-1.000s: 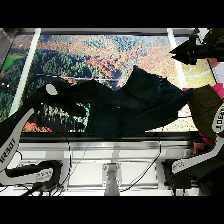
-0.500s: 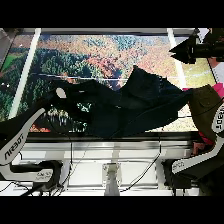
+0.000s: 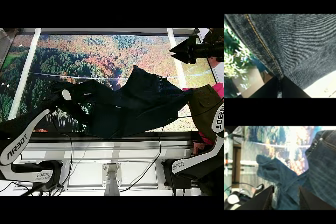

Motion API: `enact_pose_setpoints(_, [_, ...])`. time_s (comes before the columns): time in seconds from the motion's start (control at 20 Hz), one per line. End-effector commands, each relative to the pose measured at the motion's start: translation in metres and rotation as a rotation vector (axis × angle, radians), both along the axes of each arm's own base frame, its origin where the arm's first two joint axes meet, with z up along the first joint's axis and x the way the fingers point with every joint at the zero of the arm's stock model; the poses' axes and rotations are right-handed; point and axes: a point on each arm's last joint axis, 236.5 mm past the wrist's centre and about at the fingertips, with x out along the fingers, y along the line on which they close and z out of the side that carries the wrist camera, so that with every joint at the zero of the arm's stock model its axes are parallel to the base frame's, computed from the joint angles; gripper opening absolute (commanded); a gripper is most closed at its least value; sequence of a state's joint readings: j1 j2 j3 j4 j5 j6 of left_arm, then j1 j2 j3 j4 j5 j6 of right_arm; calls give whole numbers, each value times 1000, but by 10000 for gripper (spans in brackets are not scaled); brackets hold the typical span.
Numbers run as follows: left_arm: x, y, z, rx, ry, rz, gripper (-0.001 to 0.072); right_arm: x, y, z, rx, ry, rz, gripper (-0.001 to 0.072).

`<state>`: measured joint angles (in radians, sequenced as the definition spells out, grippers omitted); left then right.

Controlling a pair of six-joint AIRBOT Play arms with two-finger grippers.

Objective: Fold the clothes and pants, and hang the long-sleeved shirts on hangers.

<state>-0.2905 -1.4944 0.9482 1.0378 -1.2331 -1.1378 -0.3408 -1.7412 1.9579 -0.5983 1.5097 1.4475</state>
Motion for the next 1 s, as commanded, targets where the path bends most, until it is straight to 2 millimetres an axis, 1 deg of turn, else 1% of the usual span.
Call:
enact_pose_setpoints(0.0, [13, 33, 12, 112, -67, 25, 15, 0, -25, -18, -89, 33, -44, 355])
enact_pose_setpoints(0.05, [24, 66, 21, 217, -127, 52, 15, -3, -41, -29, -139, 61, -70, 355])
enact_pose_setpoints(0.1, [38, 107, 36, 336, -201, 110, 15, -7, -60, -41, -198, 104, -104, 355])
enact_pose_setpoints(0.15, [49, 149, 54, 436, -271, 194, 16, -11, -77, -53, -245, 150, -142, 354])
enact_pose_setpoints(0.2, [54, 183, 72, 490, -320, 278, 16, -16, -92, -63, -278, 198, -177, 355])
enact_pose_setpoints(0.25, [54, 212, 89, 506, -355, 370, 16, -24, -106, -74, -319, 254, -201, 355])
enact_pose_setpoints(0.3, [52, 235, 101, 513, -373, 461, 16, -35, -116, -85, -346, 325, -217, 355])
enact_pose_setpoints(0.35, [48, 258, 110, 522, -383, 545, 15, -45, -120, -96, -352, 397, -229, 355])
enact_pose_setpoints(0.4, [44, 273, 115, 522, -383, 611, 16, -56, -117, -106, -341, 459, -215, 355])
enact_pose_setpoints(0.45, [40, 285, 118, 517, -379, 669, 16, -71, -110, -119, -321, 535, -182, 355])
enact_pose_setpoints(0.55, [34, 303, 119, 530, -366, 728, 16, -104, -95, -147, -271, 687, -117, 355])
enact_pose_setpoints(0.65, [32, 311, 119, 537, -366, 745, 16, -136, -79, -171, -213, 820, -62, 355])
enact_pose_setpoints(0.7, [33, 312, 119, 539, -372, 736, 16, -148, -67, -179, -165, 864, -38, 355])
enact_pose_setpoints(0.8, [40, 315, 121, 540, -409, 732, 15, -170, -41, -189, -66, 910, 24, 355])
enact_pose_setpoints(0.85, [47, 319, 124, 543, -445, 738, 16, -181, -31, -196, -27, 925, 51, 355])
enact_pose_setpoints(0.95, [58, 325, 128, 552, -504, 746, 15, -196, -17, -211, 21, 949, 61, 355])
